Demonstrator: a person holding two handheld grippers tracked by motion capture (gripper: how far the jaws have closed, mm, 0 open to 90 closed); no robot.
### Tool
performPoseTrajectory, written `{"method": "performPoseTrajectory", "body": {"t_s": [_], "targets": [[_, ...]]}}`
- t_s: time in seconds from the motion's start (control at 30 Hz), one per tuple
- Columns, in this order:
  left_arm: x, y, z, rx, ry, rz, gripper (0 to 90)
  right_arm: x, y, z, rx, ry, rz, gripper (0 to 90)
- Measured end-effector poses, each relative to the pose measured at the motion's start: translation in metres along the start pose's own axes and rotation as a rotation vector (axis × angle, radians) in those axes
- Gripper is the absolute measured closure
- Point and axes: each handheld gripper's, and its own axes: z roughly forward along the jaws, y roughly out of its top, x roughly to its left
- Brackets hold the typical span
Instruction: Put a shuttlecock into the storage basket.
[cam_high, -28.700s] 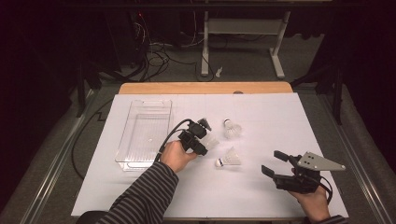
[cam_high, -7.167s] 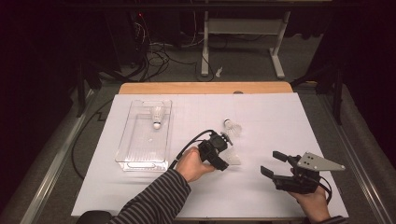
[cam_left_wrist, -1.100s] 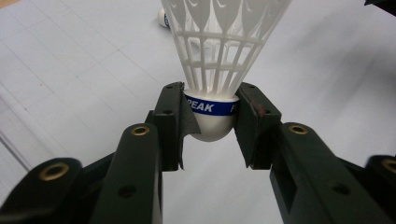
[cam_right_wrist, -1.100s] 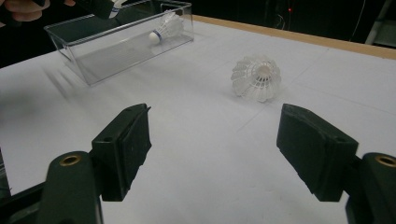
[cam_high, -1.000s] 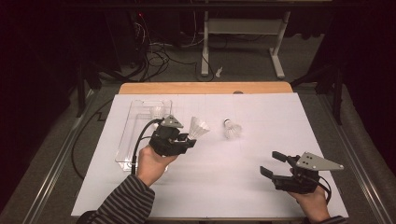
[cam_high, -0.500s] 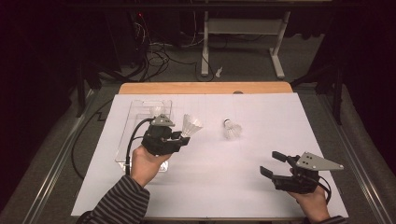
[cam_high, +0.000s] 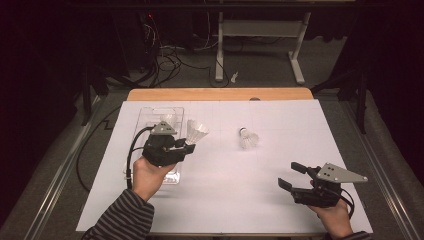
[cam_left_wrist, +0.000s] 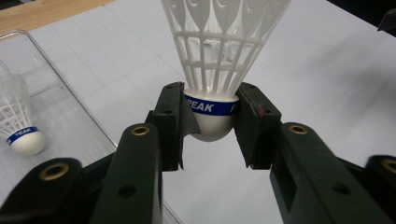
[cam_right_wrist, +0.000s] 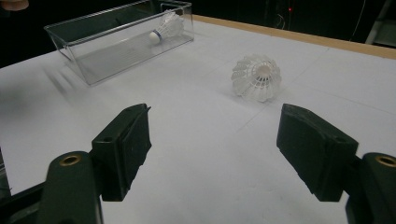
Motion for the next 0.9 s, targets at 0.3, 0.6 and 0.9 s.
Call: {"method": "performPoseTrajectory", "body": {"t_s": [0.3, 0.6, 0.9], "targets": [[0.007, 0.003, -0.007, -0.034, 0.011, -0.016, 65.0, 0.0, 0.0, 0.0, 0.0, 0.0, 0.002, 26.5], [0.015, 0.005, -0.015, -0.046, 0.028, -0.019, 65.0, -0.001, 0.0, 0.0, -0.001, 0.001, 0.004, 26.4], [0.025, 0.007, -0.022, -0.065, 0.05, -0.039, 65.0, -0.001, 0.0, 0.0, 0.0, 0.0, 0.007, 26.4]]}}
